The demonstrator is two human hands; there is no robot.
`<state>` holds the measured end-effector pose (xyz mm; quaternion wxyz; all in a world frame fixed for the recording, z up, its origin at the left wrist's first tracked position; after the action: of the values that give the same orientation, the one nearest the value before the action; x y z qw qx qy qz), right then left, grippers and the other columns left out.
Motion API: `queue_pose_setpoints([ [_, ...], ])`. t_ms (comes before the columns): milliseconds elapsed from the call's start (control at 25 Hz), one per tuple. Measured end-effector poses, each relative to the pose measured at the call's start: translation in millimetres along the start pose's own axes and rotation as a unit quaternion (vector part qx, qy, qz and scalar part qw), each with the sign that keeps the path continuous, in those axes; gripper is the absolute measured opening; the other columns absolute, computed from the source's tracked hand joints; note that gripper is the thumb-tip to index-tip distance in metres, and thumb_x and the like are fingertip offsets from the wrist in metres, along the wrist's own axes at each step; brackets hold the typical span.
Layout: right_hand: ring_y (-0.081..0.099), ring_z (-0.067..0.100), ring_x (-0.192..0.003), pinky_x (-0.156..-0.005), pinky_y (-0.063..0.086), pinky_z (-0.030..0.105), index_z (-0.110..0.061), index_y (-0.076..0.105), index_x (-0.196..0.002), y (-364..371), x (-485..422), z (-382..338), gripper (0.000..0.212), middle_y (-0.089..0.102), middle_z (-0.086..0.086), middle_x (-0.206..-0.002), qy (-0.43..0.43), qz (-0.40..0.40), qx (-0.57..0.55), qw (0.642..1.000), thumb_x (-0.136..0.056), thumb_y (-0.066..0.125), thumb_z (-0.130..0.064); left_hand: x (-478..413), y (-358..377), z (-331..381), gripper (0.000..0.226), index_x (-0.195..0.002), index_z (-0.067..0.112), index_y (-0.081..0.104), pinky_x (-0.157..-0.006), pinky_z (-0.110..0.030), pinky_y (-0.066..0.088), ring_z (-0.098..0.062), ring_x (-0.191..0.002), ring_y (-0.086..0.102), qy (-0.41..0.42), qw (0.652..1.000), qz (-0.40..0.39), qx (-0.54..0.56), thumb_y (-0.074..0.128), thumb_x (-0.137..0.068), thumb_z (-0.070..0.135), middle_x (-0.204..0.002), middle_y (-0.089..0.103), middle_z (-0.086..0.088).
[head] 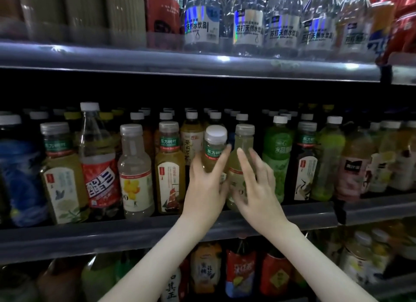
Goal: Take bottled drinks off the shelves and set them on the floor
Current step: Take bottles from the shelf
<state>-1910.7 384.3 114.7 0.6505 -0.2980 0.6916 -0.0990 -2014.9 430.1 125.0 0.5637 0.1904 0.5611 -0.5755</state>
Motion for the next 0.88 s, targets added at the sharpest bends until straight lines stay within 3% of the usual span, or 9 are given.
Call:
queue_pose_setpoints([
  [120,0.008,0.012,-0.146,-0.117,0.009,0.022,-0.035,-0.010,-0.151,13.3,-1.5,-32.8,0.087,0.004,-0.005,-0.159,-0.056,-0.026,-0.086,0.994,-0.093,0.053,-0.022,12.8,-16.0,-10.2,0.080,-0.146,0.047,0.014,-0.107,-0.036,0.038,-0.026,-0.138,0.030,0.008,0.999,-0.002,0.040,0.056,-0.092,0.007,-0.150,0.023,-0.013],
  [240,0.003,-0.001,-0.145,-0.115,0.011,0.014,-0.041,-0.018,-0.147,34.8,-9.3,-38.3,0.105,-0.003,-0.025,-0.156,0.000,-0.076,-0.184,0.980,-0.088,0.066,-0.021,16.4,-38.2,-10.9,0.065,-0.147,0.035,0.027,-0.097,-0.042,0.048,-0.030,-0.124,0.046,0.091,0.995,0.015,-0.026,0.050,-0.094,0.004,-0.139,0.043,-0.019],
  [320,0.017,0.004,-0.144,-0.113,0.025,0.019,-0.031,-0.003,-0.152,43.8,-15.2,-36.4,0.102,0.014,-0.009,-0.157,0.057,-0.073,-0.208,0.974,-0.084,0.072,-0.022,18.7,-42.6,-4.4,0.053,-0.145,0.027,0.032,-0.098,-0.048,0.045,-0.035,-0.117,0.051,0.162,0.981,0.017,-0.102,0.043,-0.097,0.008,-0.128,0.053,-0.023],
  [400,0.031,0.011,-0.136,-0.104,0.030,0.007,-0.021,0.016,-0.148,42.2,-18.8,-39.2,0.091,0.030,0.004,-0.147,0.082,-0.033,-0.190,0.978,-0.080,0.076,-0.017,17.4,-47.2,-5.7,0.050,-0.145,0.027,0.030,-0.104,-0.052,0.039,-0.037,-0.115,0.053,0.183,0.974,0.005,-0.132,0.038,-0.099,0.009,-0.123,0.057,-0.024],
  [480,0.035,0.009,-0.130,-0.101,0.030,0.003,-0.029,0.021,-0.141,38.3,-17.4,-44.8,0.087,0.035,0.002,-0.139,0.076,0.002,-0.174,0.982,-0.077,0.079,-0.015,20.8,-54.1,-9.6,0.053,-0.145,0.027,0.030,-0.107,-0.054,0.035,-0.035,-0.115,0.054,0.213,0.966,0.001,-0.148,0.043,-0.098,0.006,-0.122,0.058,-0.024],
  [600,0.040,0.009,-0.124,-0.096,0.045,0.018,-0.037,0.020,-0.134,32.3,-11.0,-44.5,0.088,0.032,-0.006,-0.132,0.124,0.020,-0.210,0.970,-0.075,0.081,-0.019,38.1,-62.4,-13.9,0.057,-0.144,0.022,0.032,-0.106,-0.054,0.036,-0.033,-0.123,0.051,0.262,0.951,0.021,-0.160,0.050,-0.093,0.004,-0.132,0.052,-0.025],
  [720,0.045,0.018,-0.122,-0.097,0.045,0.026,-0.009,0.022,-0.137,12.3,-8.0,-41.5,0.092,0.038,0.007,-0.132,0.164,0.074,-0.187,0.966,-0.070,0.084,-0.017,35.9,-69.6,-30.0,0.062,-0.145,0.017,0.029,-0.105,-0.057,0.035,-0.038,-0.130,0.042,0.189,0.966,0.063,-0.167,0.054,-0.090,0.007,-0.141,0.040,-0.027],
  [800,0.045,0.019,-0.125,-0.098,0.041,0.015,-0.008,0.021,-0.139,-2.0,-10.4,-45.1,0.096,0.038,0.013,-0.136,0.166,0.079,-0.181,0.966,-0.068,0.085,-0.017,26.4,-68.4,-44.2,0.066,-0.147,0.011,0.028,-0.109,-0.057,0.029,-0.042,-0.134,0.032,0.099,0.971,0.083,-0.203,0.057,-0.087,0.011,-0.146,0.030,-0.028],
  [880,0.043,0.010,-0.123,-0.090,0.037,0.000,-0.015,0.016,-0.143,-15.1,-13.6,-50.0,0.101,0.037,0.010,-0.140,0.175,0.066,-0.182,0.965,-0.069,0.084,-0.016,18.4,-61.3,-52.6,0.073,-0.147,0.005,0.029,-0.111,-0.056,0.024,-0.046,-0.134,0.029,0.033,0.972,0.076,-0.220,0.062,-0.083,0.015,-0.147,0.027,-0.031],
])
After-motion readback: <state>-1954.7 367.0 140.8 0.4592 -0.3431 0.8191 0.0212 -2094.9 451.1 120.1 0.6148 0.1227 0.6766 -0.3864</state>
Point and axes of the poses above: each hand's wrist, its own x-axis away from the middle knuckle, its own y-axis out of the palm, z = x × y, the point moved 8 cm from there along -x, towards the middle knuckle
